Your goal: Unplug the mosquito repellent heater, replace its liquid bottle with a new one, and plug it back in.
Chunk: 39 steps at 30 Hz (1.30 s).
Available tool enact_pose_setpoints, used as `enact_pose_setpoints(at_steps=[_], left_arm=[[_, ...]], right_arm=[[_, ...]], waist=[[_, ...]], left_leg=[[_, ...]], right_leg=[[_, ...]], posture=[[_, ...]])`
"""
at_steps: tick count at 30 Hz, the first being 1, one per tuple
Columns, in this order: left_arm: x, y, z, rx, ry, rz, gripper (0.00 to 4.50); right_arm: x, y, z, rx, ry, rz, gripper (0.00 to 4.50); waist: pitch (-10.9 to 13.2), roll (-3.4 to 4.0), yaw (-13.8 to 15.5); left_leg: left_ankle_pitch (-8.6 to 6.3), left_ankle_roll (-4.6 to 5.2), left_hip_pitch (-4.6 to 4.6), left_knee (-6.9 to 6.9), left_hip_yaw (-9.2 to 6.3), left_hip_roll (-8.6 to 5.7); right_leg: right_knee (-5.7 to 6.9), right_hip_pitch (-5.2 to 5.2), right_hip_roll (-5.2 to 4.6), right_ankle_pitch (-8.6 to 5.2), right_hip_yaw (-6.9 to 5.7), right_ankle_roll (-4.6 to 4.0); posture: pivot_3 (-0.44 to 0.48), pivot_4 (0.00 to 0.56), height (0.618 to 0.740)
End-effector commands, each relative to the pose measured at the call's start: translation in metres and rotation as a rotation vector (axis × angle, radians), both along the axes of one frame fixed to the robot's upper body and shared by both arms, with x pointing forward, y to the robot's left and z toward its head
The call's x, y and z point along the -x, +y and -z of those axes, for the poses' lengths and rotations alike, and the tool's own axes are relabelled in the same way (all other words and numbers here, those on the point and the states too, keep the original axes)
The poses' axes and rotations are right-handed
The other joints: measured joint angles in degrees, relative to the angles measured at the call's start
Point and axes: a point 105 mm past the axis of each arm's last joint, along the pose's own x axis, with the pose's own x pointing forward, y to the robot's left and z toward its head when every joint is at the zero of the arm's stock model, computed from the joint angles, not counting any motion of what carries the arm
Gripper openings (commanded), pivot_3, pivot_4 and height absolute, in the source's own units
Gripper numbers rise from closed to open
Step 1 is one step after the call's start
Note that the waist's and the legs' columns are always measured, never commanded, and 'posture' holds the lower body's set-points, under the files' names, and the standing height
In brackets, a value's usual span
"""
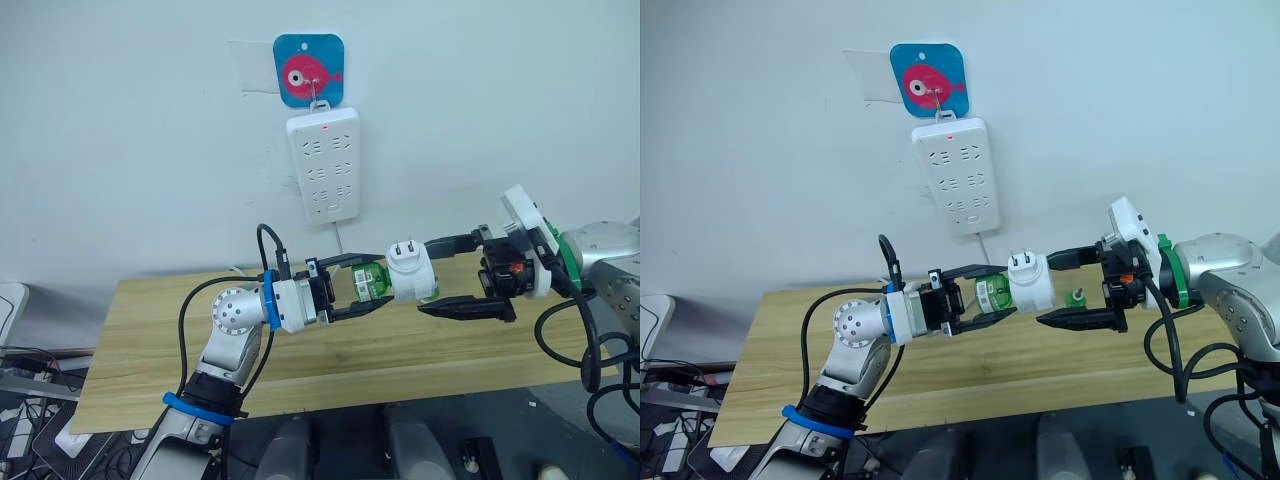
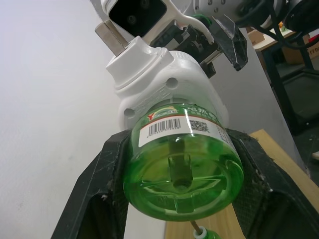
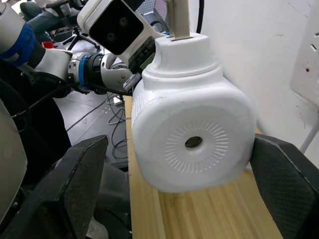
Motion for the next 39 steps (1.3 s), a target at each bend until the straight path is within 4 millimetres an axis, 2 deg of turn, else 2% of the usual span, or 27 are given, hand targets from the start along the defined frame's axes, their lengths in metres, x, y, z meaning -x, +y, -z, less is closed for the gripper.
enact_pose_setpoints(at_steps=[1, 5, 8, 10, 11, 18, 21, 25, 30, 33, 39], left_arm=[[0.007, -0.003, -0.011, 0.037, -0.024, 0.028, 2.25], [0.007, -0.004, -0.009, 0.032, -0.017, 0.033, 2.25], [0.008, -0.005, -0.008, 0.026, -0.011, 0.038, 2.25], [0.007, -0.005, -0.008, 0.026, -0.007, 0.037, 2.25], [0.007, -0.005, -0.008, 0.026, -0.005, 0.037, 2.25], [0.002, -0.005, -0.006, 0.02, 0.016, 0.003, 2.25], [-0.013, -0.002, 0.008, -0.072, 0.094, -0.073, 3.27], [-0.016, 0.002, 0.004, -0.113, 0.07, -0.11, 4.48], [-0.022, 0.013, 0.012, -0.253, 0.027, -0.222, 4.5], [-0.025, 0.014, 0.021, -0.369, -0.001, -0.296, 4.5], [-0.026, 0.0, 0.028, -0.443, -0.002, -0.341, 4.5]], right_arm=[[0.007, 0.009, -0.005, -0.015, -0.038, -0.058, 4.46], [0.005, 0.012, -0.002, -0.03, -0.028, -0.059, 4.46], [0.004, 0.012, -0.002, -0.048, -0.012, -0.053, 3.86], [0.003, 0.012, -0.003, -0.063, 0.004, -0.042, 3.08], [0.003, 0.012, -0.003, -0.067, 0.008, -0.04, 3.0], [0.0, 0.01, -0.009, -0.087, 0.03, -0.016, 3.0], [-0.003, 0.006, -0.007, -0.103, 0.083, 0.03, 3.0], [-0.007, 0.0, -0.001, -0.105, 0.177, 0.134, 3.0], [-0.016, -0.01, 0.029, 0.03, 0.287, 0.349, 3.0], [-0.023, -0.01, 0.038, 0.064, 0.358, 0.472, 3.0], [-0.035, -0.001, 0.036, 0.028, 0.481, 0.622, 3.0]], waist=[[0.0, 0.0, 0.0], [0.0, 0.0, 0.02], [0.0, 0.0, 0.02], [0.0, 0.0, 0.02], [0.0, 0.0, 0.03], [0.0, 0.0, 0.02], [0.0, 0.0, 0.02], [0.0, 0.0, 0.0], [0.0, 0.0, 0.01], [0.0, 0.0, -0.07], [0.0, 0.0, 0.02]], left_leg=[[0.0, 0.0, 0.0, 0.0, -0.01, 0.0], [0.0, 0.0, 0.0, 0.0, -0.01, 0.0], [0.0, 0.0, 0.0, 0.0, -0.02, 0.0], [0.0, 0.0, 0.0, 0.0, -0.02, 0.0], [0.0, 0.0, 0.0, 0.0, -0.02, 0.0], [0.0, 0.0, 0.0, 0.0, -0.02, 0.0], [0.0, 0.0, 0.03, 0.0, -0.03, 0.0], [0.0, 0.0, 0.02, 0.0, -0.05, 0.0], [0.0, 0.0, 0.02, -0.01, -0.06, -0.01], [0.0, 0.0, 0.04, -0.01, -0.04, -0.01], [0.0, 0.0, 0.0, -0.02, -0.07, -0.01]], right_leg=[[0.0, 0.0, 0.0, 0.0, 0.0, 0.0], [0.0, 0.0, -0.01, 0.0, 0.0, 0.0], [0.0, 0.0, -0.01, 0.0, 0.0, 0.0], [0.0, 0.0, -0.02, 0.0, 0.0, 0.0], [0.0, 0.0, -0.02, 0.0, -0.01, 0.0], [0.0, 0.0, -0.02, 0.0, -0.01, 0.0], [0.0, 0.04, -0.02, 0.0, -0.01, 0.0], [0.02, 0.02, 0.0, 0.0, -0.02, 0.0], [0.03, 0.02, -0.04, 0.0, -0.01, -0.01], [0.06, 0.03, -0.03, 0.0, 0.01, -0.01], [0.09, 0.0, -0.03, 0.0, 0.0, -0.01]], posture=[[-0.147, 0.183, 0.74], [-0.146, 0.183, 0.74], [-0.145, 0.185, 0.74], [-0.146, 0.185, 0.74], [-0.147, 0.186, 0.74], [-0.15, 0.186, 0.74], [-0.15, 0.186, 0.74], [-0.142, 0.19, 0.74], [-0.133, 0.196, 0.74], [-0.128, 0.199, 0.74], [-0.131, 0.199, 0.74]])
